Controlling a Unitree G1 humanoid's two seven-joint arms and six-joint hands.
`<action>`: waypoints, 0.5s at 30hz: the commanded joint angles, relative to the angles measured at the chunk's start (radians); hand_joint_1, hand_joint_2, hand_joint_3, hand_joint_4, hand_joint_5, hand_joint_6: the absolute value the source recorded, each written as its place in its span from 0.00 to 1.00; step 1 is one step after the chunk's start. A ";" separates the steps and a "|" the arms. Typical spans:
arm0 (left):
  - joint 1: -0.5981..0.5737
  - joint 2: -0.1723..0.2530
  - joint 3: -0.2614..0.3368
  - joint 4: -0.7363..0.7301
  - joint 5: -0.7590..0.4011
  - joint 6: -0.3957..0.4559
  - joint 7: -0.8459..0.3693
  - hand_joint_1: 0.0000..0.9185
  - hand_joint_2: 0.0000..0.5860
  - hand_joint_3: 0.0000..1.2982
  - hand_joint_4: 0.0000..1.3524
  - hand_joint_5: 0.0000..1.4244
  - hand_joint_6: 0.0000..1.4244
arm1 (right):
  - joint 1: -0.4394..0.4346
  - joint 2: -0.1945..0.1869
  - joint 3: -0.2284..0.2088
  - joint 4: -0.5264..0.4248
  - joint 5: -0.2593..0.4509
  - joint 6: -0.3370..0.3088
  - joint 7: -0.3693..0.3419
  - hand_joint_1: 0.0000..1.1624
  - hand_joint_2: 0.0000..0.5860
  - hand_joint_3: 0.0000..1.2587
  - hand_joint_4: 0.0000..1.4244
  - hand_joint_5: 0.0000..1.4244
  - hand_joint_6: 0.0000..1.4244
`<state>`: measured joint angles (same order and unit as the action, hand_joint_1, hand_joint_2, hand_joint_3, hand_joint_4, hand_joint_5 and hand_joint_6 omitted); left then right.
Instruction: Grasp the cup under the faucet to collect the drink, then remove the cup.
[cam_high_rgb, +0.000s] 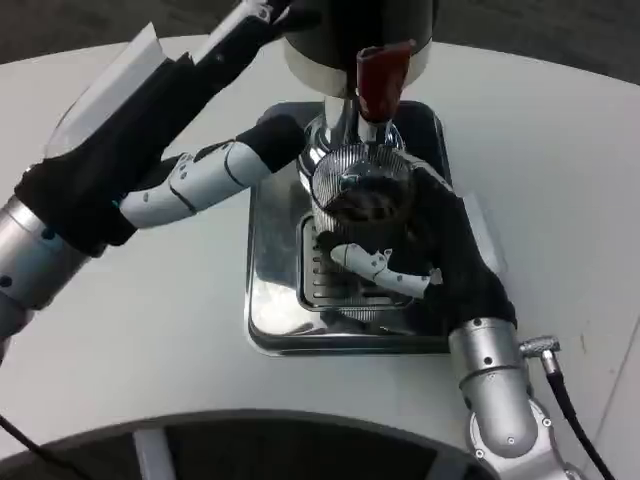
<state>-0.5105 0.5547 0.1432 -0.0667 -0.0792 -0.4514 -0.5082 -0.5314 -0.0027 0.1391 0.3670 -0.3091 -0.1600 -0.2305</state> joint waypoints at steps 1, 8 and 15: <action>0.025 0.022 0.010 -0.029 -0.016 -0.003 -0.009 0.00 0.32 0.00 0.00 0.06 0.04 | 0.036 0.034 -0.001 0.038 0.014 -0.009 -0.027 0.92 0.34 0.41 0.45 0.48 0.57; 0.052 0.032 0.016 -0.060 -0.020 0.012 -0.005 0.00 0.32 0.00 0.00 0.07 0.04 | 0.048 0.051 -0.007 0.016 -0.006 -0.031 -0.099 0.97 0.31 0.50 0.52 0.59 0.73; 0.080 0.039 0.025 -0.091 -0.028 0.028 -0.006 0.00 0.32 0.00 0.00 0.06 0.04 | 0.073 0.058 0.001 -0.024 -0.033 -0.041 -0.144 0.99 0.24 0.55 0.56 0.64 0.83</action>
<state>-0.4573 0.5765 0.1548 -0.1358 -0.0976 -0.4329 -0.5084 -0.4894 0.0456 0.1357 0.3543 -0.3304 -0.1990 -0.3582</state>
